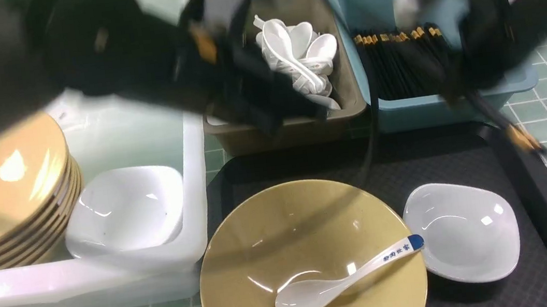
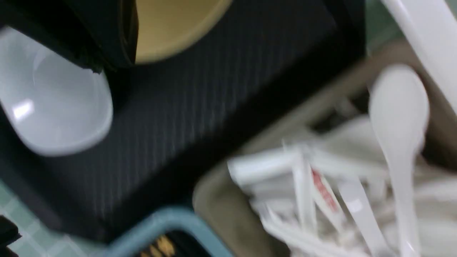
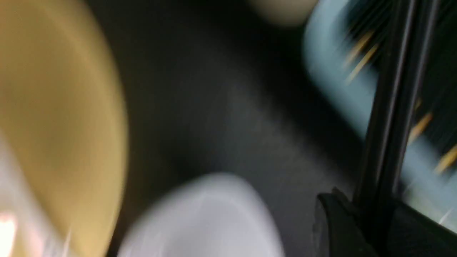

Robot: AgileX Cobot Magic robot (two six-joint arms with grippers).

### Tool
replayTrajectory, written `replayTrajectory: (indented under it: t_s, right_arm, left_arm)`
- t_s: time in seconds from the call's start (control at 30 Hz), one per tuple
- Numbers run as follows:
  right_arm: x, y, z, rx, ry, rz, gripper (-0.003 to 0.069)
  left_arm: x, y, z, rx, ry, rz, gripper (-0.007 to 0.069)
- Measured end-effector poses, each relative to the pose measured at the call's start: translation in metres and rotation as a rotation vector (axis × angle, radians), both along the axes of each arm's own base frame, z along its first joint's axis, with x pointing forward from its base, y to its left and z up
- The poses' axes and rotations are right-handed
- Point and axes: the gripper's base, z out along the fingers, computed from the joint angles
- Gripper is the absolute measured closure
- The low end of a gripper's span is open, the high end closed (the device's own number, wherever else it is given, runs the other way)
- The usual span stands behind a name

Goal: On blue table put chopsticks spoon bowls plates into blue grey white boxes.

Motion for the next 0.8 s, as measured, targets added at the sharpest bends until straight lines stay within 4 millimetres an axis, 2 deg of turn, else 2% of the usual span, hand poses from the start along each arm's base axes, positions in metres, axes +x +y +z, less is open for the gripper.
replayTrajectory:
  t_s: [0.1,0.17,0.2,0.27,0.33,0.4,0.43,0.47,0.5,0.57,0.6,0.63,0.67,0.73,0.8]
  right_arm:
    - [0.038,-0.007,0.012,0.129,-0.131,-0.162,0.0500]
    - [0.063,-0.013,0.010,0.195,-0.175,-0.253,0.0500]
    - [0.075,-0.017,0.008,0.227,-0.193,-0.298,0.0500]
    - [0.088,-0.020,0.004,0.253,-0.207,-0.336,0.0500]
    - [0.117,-0.029,-0.008,0.298,-0.235,-0.408,0.0500]
    - [0.137,-0.035,-0.025,0.307,-0.230,-0.443,0.0498]
    - [0.146,-0.036,-0.033,0.309,-0.223,-0.456,0.0659]
    - [0.154,-0.038,-0.042,0.312,-0.213,-0.472,0.0461]
    - [0.160,-0.039,-0.050,0.309,-0.199,-0.480,0.0442]
    - [0.169,-0.041,-0.067,0.291,-0.153,-0.494,0.0359]
    - [0.170,-0.042,-0.075,0.265,-0.089,-0.501,0.0285]
    - [0.169,-0.042,-0.078,0.255,-0.061,-0.501,0.0251]
    - [0.169,-0.042,-0.077,0.252,-0.054,-0.500,0.0251]
    - [0.161,-0.040,-0.077,0.182,0.055,-0.423,0.0171]
    - [0.150,-0.034,-0.062,0.151,0.120,-0.300,0.0133]
  left_arm:
    - [0.027,-0.009,0.023,-0.013,-0.114,-0.026,0.0618]
    - [0.033,-0.014,0.036,-0.023,-0.169,-0.041,0.0618]
    - [0.035,-0.015,0.043,-0.027,-0.196,-0.049,0.0618]
    - [0.036,-0.016,0.049,-0.031,-0.218,-0.055,0.0618]
    - [0.036,-0.016,0.055,-0.031,-0.243,-0.065,0.0618]
    - [0.036,-0.015,0.054,-0.023,-0.239,-0.068,0.0618]
    - [0.036,-0.015,0.054,-0.014,-0.235,-0.070,0.0618]
    - [0.035,-0.014,0.053,0.001,-0.231,-0.072,0.0618]
    - [0.035,-0.013,0.052,0.019,-0.221,-0.075,0.0618]
    - [0.033,-0.011,0.049,0.061,-0.200,-0.082,0.0618]
    - [0.031,-0.008,0.049,0.091,-0.186,-0.086,0.0618]
    - [0.028,-0.005,0.049,0.112,-0.173,-0.088,0.0618]
    - [0.028,-0.005,0.048,0.117,-0.169,-0.089,0.0618]
    - [0.015,0.007,0.048,0.174,-0.138,-0.094,0.0618]
    - [0.001,0.017,0.051,0.198,-0.129,-0.095,0.0618]
